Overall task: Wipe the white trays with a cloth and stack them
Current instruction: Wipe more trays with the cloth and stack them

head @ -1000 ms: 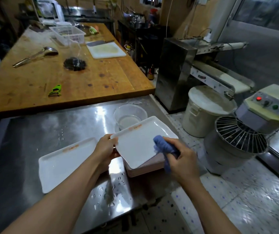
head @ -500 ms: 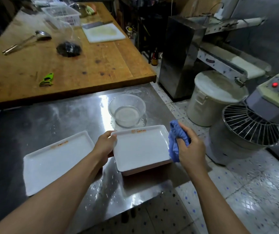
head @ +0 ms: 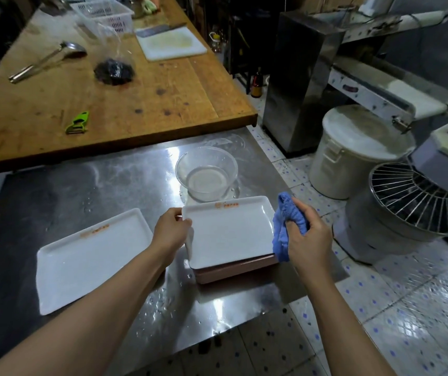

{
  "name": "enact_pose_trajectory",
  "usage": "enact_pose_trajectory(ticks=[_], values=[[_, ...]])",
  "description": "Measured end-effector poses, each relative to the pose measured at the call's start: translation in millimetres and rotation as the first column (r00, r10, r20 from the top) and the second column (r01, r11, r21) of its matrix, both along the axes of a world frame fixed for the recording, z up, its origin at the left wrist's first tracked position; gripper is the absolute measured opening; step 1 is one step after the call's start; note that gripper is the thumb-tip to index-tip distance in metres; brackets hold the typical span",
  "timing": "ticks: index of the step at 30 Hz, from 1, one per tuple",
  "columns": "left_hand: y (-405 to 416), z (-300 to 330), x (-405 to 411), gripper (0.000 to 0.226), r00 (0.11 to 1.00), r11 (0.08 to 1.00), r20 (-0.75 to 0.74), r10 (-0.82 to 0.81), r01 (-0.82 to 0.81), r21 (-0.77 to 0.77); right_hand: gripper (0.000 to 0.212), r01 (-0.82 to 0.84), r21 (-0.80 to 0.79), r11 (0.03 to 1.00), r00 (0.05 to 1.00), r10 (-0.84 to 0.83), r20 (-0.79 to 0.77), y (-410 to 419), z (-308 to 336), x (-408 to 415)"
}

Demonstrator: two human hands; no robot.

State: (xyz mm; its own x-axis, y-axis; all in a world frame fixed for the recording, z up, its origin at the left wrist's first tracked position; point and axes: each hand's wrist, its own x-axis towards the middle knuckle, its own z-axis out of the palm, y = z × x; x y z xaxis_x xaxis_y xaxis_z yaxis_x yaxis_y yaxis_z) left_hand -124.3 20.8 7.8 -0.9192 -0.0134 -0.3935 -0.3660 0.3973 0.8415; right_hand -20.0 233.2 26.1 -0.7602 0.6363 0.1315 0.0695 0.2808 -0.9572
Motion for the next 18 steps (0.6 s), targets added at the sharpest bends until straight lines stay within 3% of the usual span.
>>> enact_pose_trajectory(ticks=[12, 15, 18], values=[[-3, -11, 9, 0.052, 0.992, 0.990, 0.036, -0.123, 0.125, -0.066, 0.033, -0.064, 0.002, 0.998, 0.997, 0.064, 0.044, -20, 4, -12], [-13, -7, 11, 0.072, 0.993, 0.995, 0.065, -0.095, 0.097, -0.038, 0.032, -0.098, 0.001, 0.995, 0.995, 0.097, 0.037, -34, 8, -17], [-38, 2, 15, 0.072, 0.999, 0.997, -0.028, -0.039, 0.037, -0.075, 0.033, -0.149, 0.017, 0.989, 0.989, 0.149, 0.025, -54, 13, -24]])
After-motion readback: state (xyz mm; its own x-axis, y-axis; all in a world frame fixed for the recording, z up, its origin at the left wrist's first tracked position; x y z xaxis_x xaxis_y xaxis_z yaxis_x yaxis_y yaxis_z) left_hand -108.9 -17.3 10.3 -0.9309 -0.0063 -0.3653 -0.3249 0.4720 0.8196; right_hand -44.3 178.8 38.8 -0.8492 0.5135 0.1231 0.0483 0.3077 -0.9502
